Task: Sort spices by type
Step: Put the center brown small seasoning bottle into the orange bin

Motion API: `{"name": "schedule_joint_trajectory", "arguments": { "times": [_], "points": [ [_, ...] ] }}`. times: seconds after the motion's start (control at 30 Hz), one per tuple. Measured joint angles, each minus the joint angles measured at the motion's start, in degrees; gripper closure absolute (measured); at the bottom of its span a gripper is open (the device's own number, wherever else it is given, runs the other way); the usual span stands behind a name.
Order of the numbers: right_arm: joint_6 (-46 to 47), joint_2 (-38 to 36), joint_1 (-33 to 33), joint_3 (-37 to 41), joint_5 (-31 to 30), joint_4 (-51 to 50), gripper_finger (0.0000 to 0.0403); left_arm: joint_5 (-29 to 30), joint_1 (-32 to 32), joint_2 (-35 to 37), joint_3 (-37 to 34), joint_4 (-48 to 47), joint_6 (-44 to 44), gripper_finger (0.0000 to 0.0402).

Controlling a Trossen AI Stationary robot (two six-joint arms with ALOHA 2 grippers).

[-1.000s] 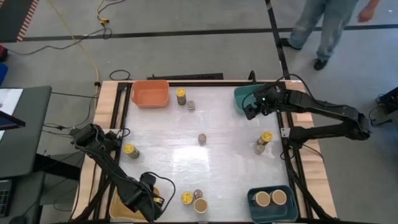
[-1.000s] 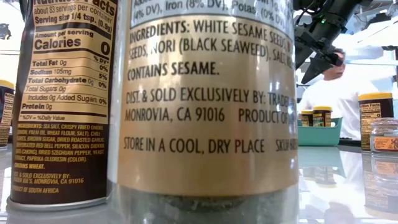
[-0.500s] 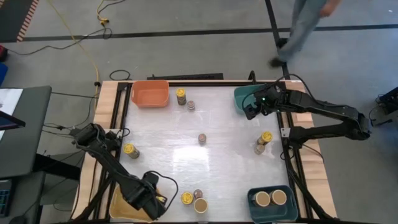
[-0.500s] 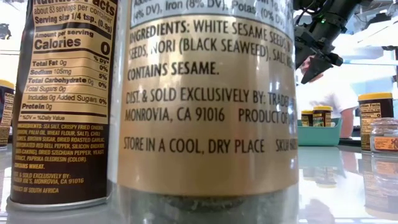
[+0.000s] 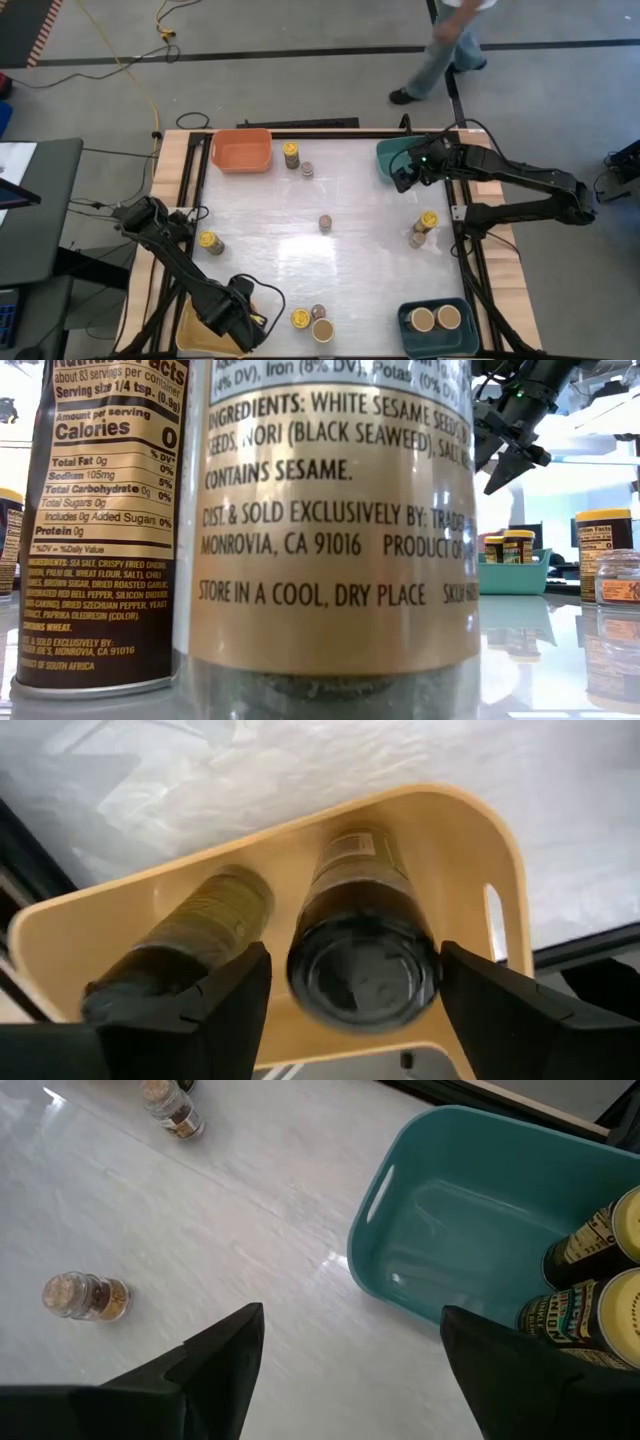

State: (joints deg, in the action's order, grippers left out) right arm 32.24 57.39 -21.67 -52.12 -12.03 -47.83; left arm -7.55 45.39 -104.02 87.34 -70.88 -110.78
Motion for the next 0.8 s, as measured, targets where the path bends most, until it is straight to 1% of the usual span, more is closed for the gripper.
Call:
{"name": "schedule_joint_trajectory", "arguments": {
  "times": [0.1, 0.3, 0.63, 0.73, 0.77, 0.8],
  "points": [
    [-0.8, 0.0, 0.0, 0.0, 0.0, 0.0, 0.0072, 0.0, 0.0, 1.4, 1.2, -3.1, -0.2, 0.0131],
    [-0.8, 0.0, 0.0, 0.0, 0.0, 0.0, 0.0072, 0.0, 0.0, 5.6, 1.5, -8.9, -2.5, 0.0131],
    [-0.8, 0.0, 2.0, 0.0, 0.0, 0.3, 0.0072, 0.5, -1.6, 11.2, 1.5, -15.1, -0.2, 0.0132],
    [-0.8, 0.0, 3.1, 0.0, 0.0, 0.7, 0.0072, 2.6, -2.4, 12.4, 1.5, -17.0, -0.5, 0.0132],
    [-0.8, 0.0, 3.6, 0.0, 0.0, 0.8, 0.0072, 4.4, -2.6, 12.6, 1.5, -17.2, 0.2, 0.0132],
    [-0.8, 0.0, 4.1, 0.0, 0.0, 1.0, 0.0072, 7.5, -2.7, 12.8, 1.5, -17.3, 1.8, 0.0132]
  ]
}}
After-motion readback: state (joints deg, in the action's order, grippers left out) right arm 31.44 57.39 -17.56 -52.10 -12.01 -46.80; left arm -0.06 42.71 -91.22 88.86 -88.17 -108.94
